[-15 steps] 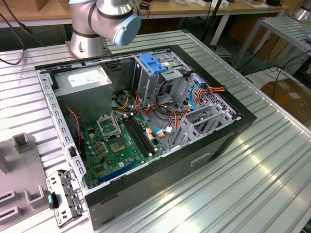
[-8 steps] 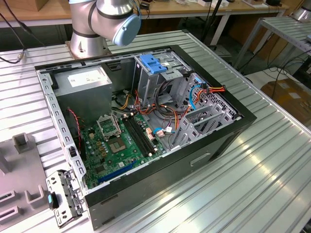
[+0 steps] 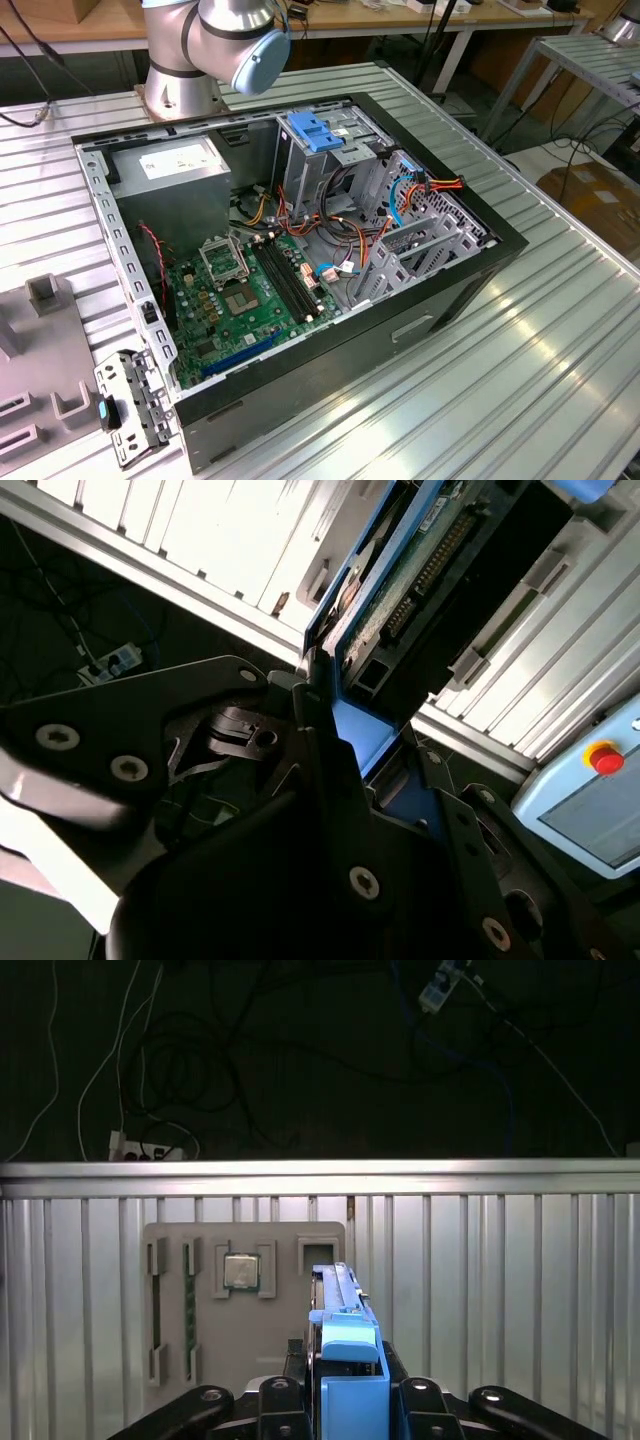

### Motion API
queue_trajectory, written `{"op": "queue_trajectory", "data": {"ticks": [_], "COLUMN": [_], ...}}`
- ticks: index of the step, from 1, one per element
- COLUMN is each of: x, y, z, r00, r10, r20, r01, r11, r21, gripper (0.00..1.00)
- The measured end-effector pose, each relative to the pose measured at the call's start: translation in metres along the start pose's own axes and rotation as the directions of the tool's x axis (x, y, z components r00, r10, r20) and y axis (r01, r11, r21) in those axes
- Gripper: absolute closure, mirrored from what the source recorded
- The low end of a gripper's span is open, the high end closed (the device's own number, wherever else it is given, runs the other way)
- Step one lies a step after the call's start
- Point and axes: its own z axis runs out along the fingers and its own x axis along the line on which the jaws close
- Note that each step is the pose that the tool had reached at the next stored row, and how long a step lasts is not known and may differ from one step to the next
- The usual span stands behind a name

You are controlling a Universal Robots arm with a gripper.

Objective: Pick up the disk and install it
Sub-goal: 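Pick up the disk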

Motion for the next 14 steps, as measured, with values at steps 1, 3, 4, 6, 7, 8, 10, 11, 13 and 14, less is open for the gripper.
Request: {"op": "queue_trajectory", "data": {"ticks": [1,3,4,6,7,8,10,11,13,14], "x": [0.0,0.0,0.0,0.0,0.0001,0.0001,0.0001,0.0001,0.0001,0.0001], "y": [0.0,0.0,0.0,0.0,0.0,0.0,0.0,0.0,0.0,0.0], "z": [-0.0014,-0.0037,-0.0044,-0.0067,-0.0075,-0.0084,-0.0108,-0.012,-0.0148,-0.0173], "r00": [1.0,1.0,1.0,1.0,1.0,1.0,1.0,1.0,1.0,1.0], "r10": [0.0,0.0,0.0,0.0,0.0,0.0,0.0,0.0,0.0,0.0], "r20": [0.0,0.0,0.0,0.0,0.0,0.0,0.0,0.0,0.0,0.0], "r01": [0.0,0.0,0.0,0.0,0.0,0.0,0.0,0.0,0.0,0.0], "r11": [1.0,1.0,1.0,1.0,1.0,1.0,1.0,1.0,1.0,1.0], "r21": [0.0,-0.0001,-0.0001,-0.0002,-0.0002,-0.0002,-0.0003,-0.0004,-0.0007,-0.0009], "gripper": [0.63,0.63,0.63,0.63,0.63,0.63,0.63,0.63,0.63,0.63]}}
